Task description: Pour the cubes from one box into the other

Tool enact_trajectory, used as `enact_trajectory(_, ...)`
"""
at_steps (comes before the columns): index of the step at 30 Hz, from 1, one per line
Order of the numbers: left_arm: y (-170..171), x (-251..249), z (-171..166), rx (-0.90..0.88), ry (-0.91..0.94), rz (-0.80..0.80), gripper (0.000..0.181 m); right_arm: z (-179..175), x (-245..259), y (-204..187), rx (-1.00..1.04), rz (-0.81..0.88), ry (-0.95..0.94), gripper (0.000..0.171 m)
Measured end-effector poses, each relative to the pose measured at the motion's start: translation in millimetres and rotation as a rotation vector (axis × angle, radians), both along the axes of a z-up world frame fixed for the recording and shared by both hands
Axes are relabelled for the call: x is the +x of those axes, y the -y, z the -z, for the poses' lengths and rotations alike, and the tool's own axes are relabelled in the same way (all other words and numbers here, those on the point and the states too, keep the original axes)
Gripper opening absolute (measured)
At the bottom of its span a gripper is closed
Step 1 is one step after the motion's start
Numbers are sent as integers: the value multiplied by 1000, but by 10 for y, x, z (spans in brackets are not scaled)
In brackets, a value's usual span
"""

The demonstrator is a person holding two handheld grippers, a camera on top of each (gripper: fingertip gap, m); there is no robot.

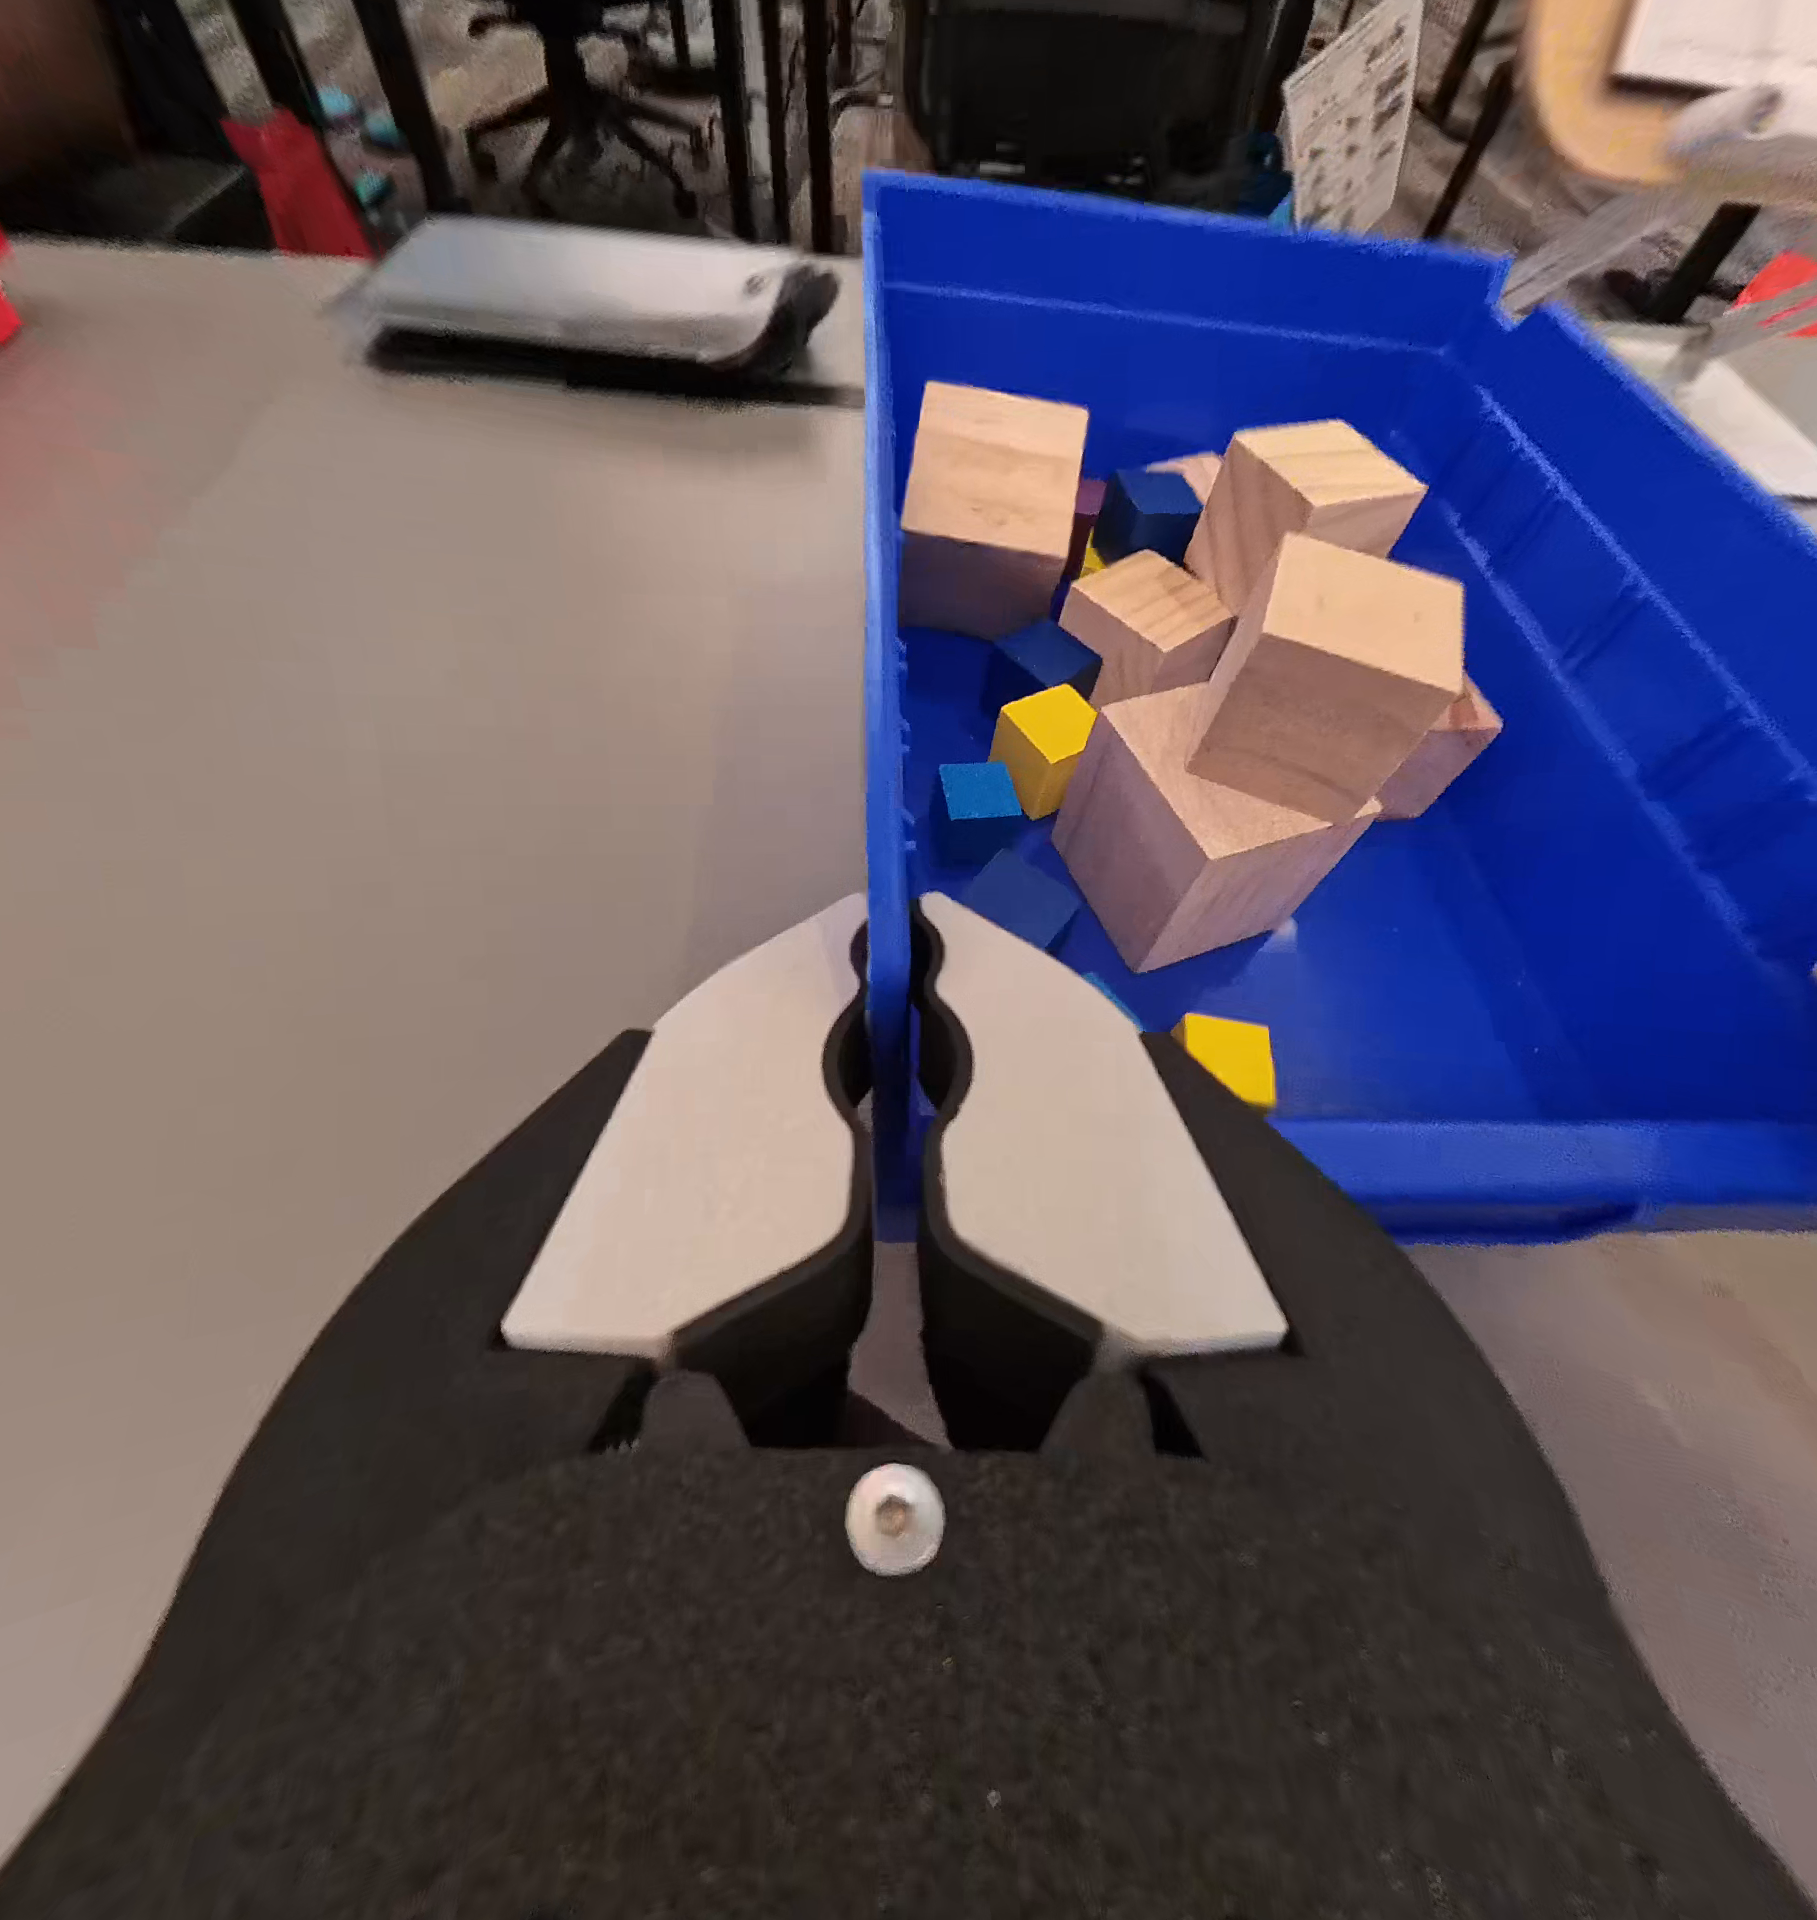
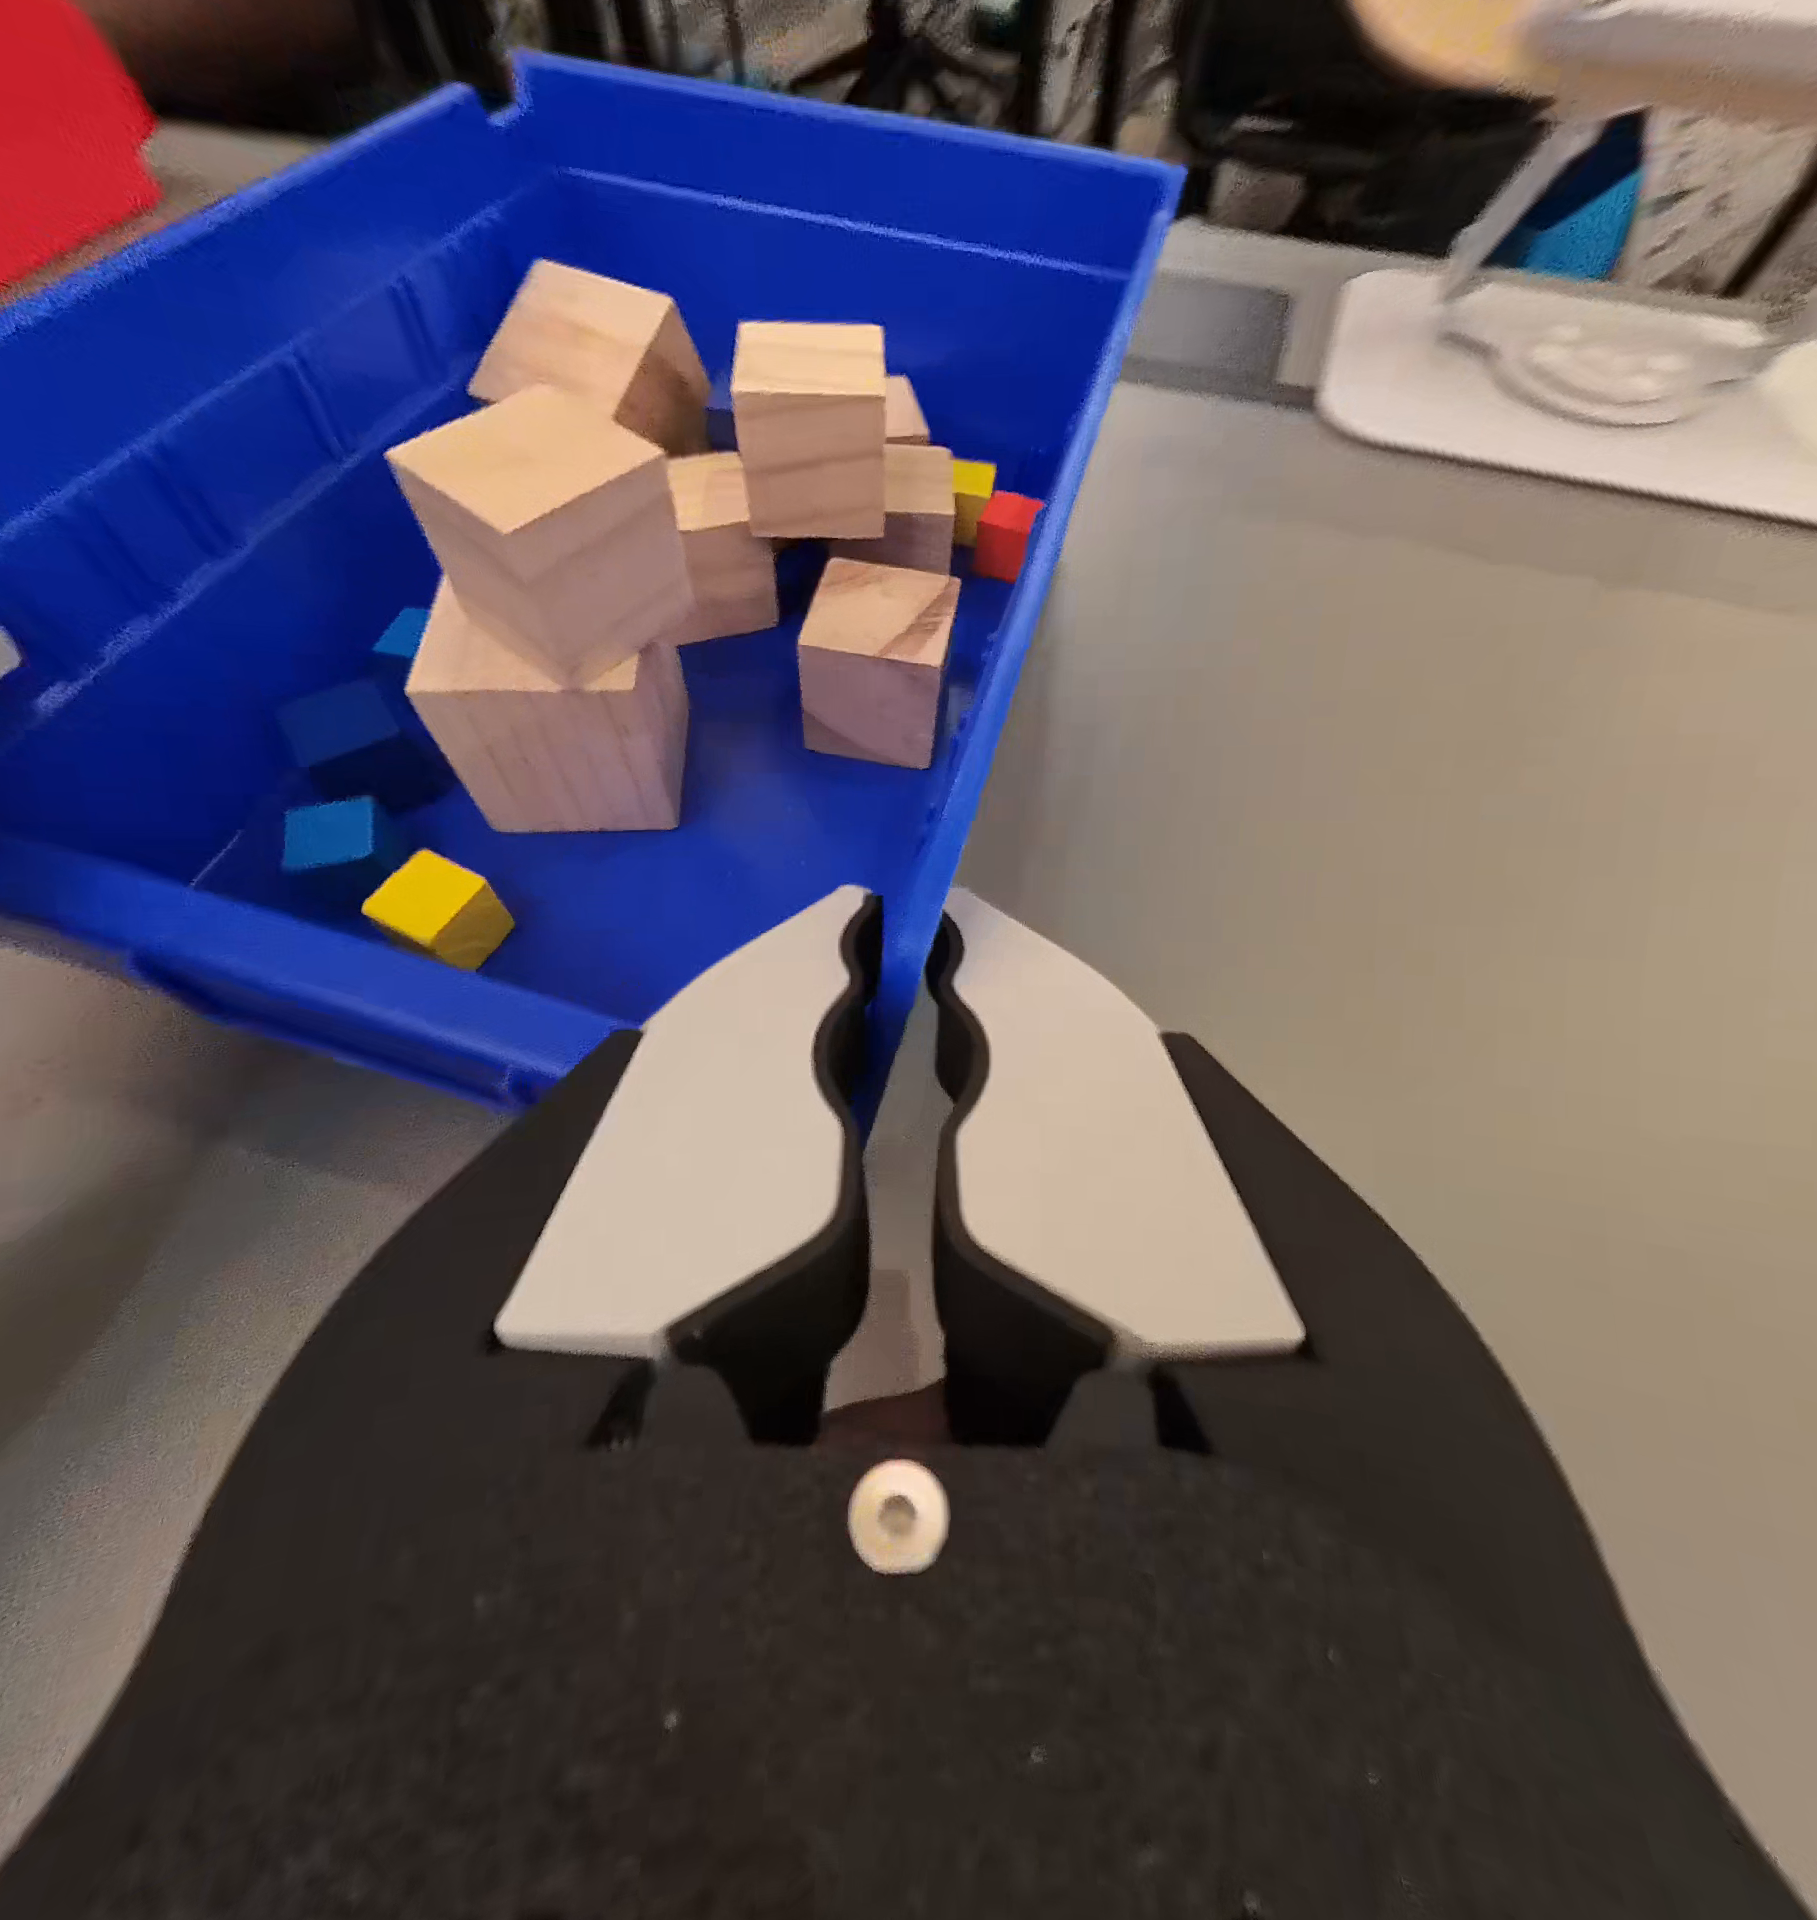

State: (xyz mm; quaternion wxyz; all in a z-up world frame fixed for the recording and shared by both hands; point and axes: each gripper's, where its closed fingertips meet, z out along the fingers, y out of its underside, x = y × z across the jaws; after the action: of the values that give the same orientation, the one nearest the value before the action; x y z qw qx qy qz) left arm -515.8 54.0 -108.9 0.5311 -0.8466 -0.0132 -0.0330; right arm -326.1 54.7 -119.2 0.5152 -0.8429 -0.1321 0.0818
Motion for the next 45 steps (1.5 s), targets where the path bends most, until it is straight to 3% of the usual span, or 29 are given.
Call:
enact_trajectory(7, -1, -122, 134, 15, 70, -6, 7, 56, -163, 48, -16, -98, -60, 13)
enact_trajectory(10, 100, -155, 60, -14, 19, -44, 38, 74, -173, 237, -71, -298, 25, 25)
enact_trajectory(14, 385, -306, -237, 62, 22, -138, 45, -48, 194, 638, -56, -544, 110, 33)
enact_trajectory(17, 608, -156, -331, 91, 113, -114, 46, -62, 811, 916, -68, -623, 126, 37)
enact_trajectory(20, 768, 184, -376, 128, 260, -61, 45, -82, 1692, 1043, -48, -540, 49, 37)
enact_trajectory(23, 892, 587, -323, 143, 360, -24, 37, -146, 2876, 1056, -6, -231, -140, 44)
enact_trajectory(27, 1083, 1041, -125, 109, 327, 21, 35, -167, 4431, 1241, 36, 119, -313, 44)
enact_trajectory(30, 1202, 1291, -105, 91, 293, 79, 40, -345, 5156, 1264, 149, 268, -382, 43)
enact_trajectory(34, 1250, 1393, -152, 121, 259, 107, 39, -256, 5400, 1230, 159, 332, -308, 42)
enact_trajectory(40, 1197, 1309, -21, 79, 246, 99, 38, -135, 5214, 1181, 75, 283, -579, 39)
enact_trajectory(45, 1170, 1218, -44, 84, 293, 88, 35, -148, 5297, 1200, 107, 315, -432, 37)
